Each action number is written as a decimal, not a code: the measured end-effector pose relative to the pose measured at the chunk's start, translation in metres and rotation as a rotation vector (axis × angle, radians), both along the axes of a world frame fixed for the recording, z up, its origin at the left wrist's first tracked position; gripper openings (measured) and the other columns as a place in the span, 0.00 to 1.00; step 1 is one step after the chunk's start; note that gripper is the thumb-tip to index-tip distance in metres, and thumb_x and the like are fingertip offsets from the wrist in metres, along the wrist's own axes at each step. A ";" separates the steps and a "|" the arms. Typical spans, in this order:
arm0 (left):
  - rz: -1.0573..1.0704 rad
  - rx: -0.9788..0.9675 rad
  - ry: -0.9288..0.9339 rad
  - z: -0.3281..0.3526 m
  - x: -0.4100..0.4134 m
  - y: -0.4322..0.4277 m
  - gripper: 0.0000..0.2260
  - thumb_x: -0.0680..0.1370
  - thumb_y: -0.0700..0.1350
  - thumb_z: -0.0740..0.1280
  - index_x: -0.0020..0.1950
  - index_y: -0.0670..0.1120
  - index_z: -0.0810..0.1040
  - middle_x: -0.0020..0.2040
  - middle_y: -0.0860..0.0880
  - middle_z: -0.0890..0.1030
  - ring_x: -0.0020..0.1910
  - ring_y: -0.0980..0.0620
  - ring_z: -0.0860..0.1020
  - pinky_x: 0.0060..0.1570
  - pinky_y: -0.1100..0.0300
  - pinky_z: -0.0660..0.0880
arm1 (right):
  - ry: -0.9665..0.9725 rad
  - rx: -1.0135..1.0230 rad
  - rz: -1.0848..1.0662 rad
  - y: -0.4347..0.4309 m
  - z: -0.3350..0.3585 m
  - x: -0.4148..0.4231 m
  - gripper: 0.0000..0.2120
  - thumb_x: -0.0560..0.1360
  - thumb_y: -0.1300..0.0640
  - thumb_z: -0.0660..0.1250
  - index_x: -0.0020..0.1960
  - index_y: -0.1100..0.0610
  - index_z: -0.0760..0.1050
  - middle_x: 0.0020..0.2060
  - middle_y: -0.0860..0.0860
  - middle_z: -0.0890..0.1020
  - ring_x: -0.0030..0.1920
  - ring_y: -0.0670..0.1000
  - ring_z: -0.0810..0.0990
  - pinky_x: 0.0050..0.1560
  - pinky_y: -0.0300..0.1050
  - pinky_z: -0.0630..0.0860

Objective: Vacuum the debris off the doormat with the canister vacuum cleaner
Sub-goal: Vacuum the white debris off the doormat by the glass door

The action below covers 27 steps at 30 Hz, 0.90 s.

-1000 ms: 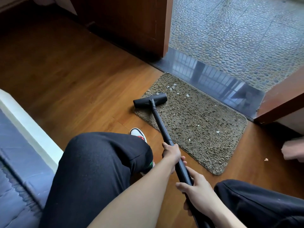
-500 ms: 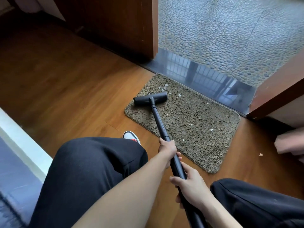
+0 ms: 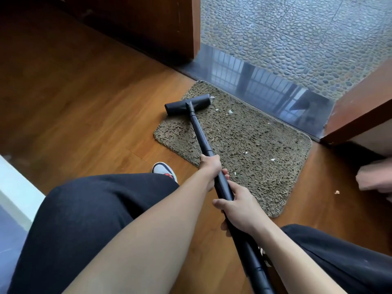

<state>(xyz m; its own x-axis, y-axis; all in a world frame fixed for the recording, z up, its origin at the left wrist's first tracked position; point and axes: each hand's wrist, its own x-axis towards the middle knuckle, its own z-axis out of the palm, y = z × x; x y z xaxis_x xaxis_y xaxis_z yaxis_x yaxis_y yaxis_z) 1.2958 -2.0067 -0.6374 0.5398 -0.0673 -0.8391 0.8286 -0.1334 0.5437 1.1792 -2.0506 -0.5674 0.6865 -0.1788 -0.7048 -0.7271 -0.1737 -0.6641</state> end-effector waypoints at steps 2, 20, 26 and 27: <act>-0.002 -0.002 0.004 0.001 -0.001 0.001 0.15 0.85 0.44 0.56 0.70 0.43 0.59 0.32 0.45 0.69 0.26 0.50 0.69 0.25 0.60 0.72 | 0.008 0.010 0.000 0.000 0.002 0.000 0.17 0.76 0.62 0.68 0.62 0.51 0.73 0.36 0.55 0.77 0.22 0.54 0.80 0.24 0.46 0.77; -0.125 0.043 0.025 0.005 -0.106 -0.010 0.20 0.84 0.48 0.55 0.74 0.47 0.55 0.35 0.44 0.75 0.23 0.50 0.74 0.24 0.61 0.74 | 0.038 0.008 -0.061 -0.005 0.026 -0.110 0.20 0.75 0.61 0.68 0.64 0.45 0.73 0.35 0.55 0.78 0.23 0.55 0.80 0.24 0.45 0.76; -0.130 0.023 0.012 0.003 -0.092 -0.025 0.14 0.84 0.46 0.55 0.68 0.48 0.59 0.38 0.43 0.72 0.26 0.50 0.72 0.23 0.62 0.73 | 0.025 0.005 -0.108 -0.013 0.019 -0.097 0.22 0.76 0.61 0.68 0.66 0.43 0.72 0.35 0.54 0.78 0.23 0.54 0.80 0.24 0.45 0.76; -0.128 0.020 0.008 0.001 -0.088 -0.028 0.14 0.84 0.46 0.55 0.69 0.48 0.59 0.38 0.43 0.72 0.26 0.50 0.72 0.23 0.61 0.73 | 0.021 0.005 -0.110 -0.016 0.017 -0.093 0.22 0.76 0.61 0.68 0.67 0.43 0.72 0.35 0.54 0.78 0.23 0.54 0.80 0.23 0.44 0.76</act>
<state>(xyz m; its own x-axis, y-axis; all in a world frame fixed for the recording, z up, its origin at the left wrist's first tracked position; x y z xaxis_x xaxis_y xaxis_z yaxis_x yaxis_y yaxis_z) 1.2079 -2.0350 -0.6367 0.5210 -0.1182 -0.8454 0.8084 -0.2496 0.5331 1.0857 -2.0662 -0.5509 0.6477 -0.2491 -0.7200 -0.7556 -0.0888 -0.6490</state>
